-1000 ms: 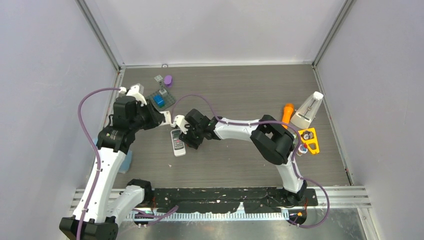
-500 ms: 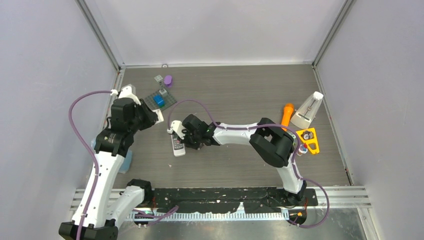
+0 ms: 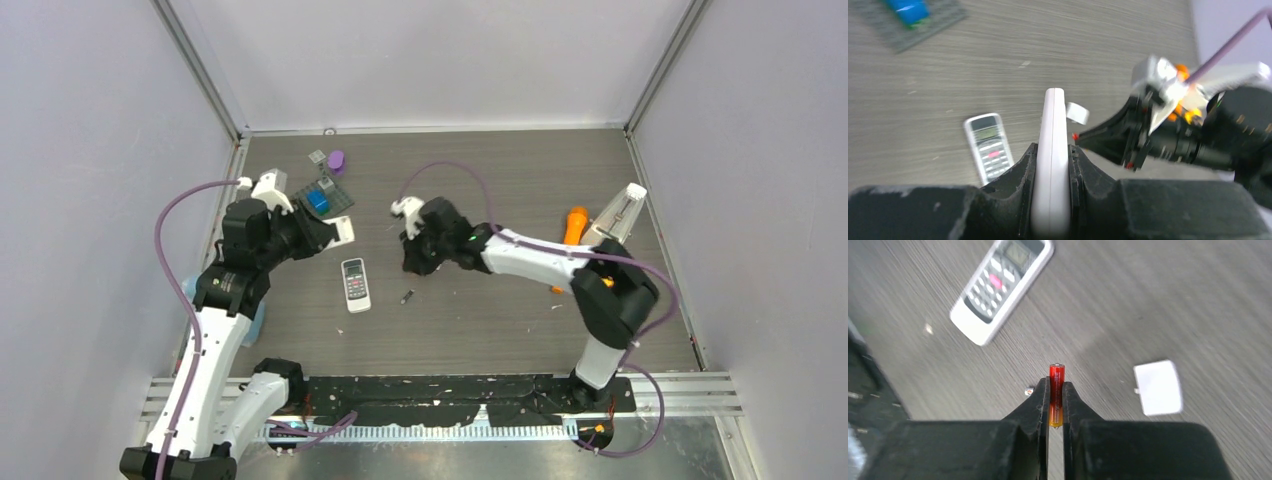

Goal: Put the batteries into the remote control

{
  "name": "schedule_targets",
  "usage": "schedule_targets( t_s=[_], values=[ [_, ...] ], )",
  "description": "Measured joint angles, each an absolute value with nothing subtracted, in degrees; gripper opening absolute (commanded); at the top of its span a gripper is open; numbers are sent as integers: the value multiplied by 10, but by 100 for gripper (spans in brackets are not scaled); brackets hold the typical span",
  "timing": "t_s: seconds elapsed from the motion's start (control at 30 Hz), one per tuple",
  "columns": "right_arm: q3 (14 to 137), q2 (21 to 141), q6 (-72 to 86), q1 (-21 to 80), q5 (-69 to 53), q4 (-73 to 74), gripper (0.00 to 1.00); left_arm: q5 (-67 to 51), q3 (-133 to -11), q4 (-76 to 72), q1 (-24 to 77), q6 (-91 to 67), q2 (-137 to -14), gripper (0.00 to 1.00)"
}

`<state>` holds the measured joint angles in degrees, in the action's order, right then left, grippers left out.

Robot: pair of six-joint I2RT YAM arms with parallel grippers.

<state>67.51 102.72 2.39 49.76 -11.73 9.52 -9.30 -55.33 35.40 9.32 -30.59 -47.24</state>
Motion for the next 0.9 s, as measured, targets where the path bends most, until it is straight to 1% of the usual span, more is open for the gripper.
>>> schedule_targets(
  t_s=[0.17, 0.23, 0.4, 0.53, 0.67, 0.77, 0.9],
  values=[
    [622, 891, 156, 427, -145, 43, 5, -255, -508, 253, 93, -311, -465, 0],
    [591, 825, 221, 404, -154, -1, 5, -316, -491, 204, 93, -324, -459, 0],
    [567, 725, 356, 395, -182, -86, 5, -418, -473, 86, 93, -389, -452, 0],
    [567, 689, 466, 394, -190, -142, 5, -448, -473, 24, 93, -449, -454, 0],
    [567, 685, 548, 392, -196, -183, 5, -466, -470, -36, 93, -512, -464, 0],
    [567, 686, 582, 391, -197, -193, 5, -474, -455, -84, 93, -561, -469, 0],
    [569, 686, 586, 394, -196, -196, 5, -479, -436, -133, 93, -614, -470, 0]
  ],
)
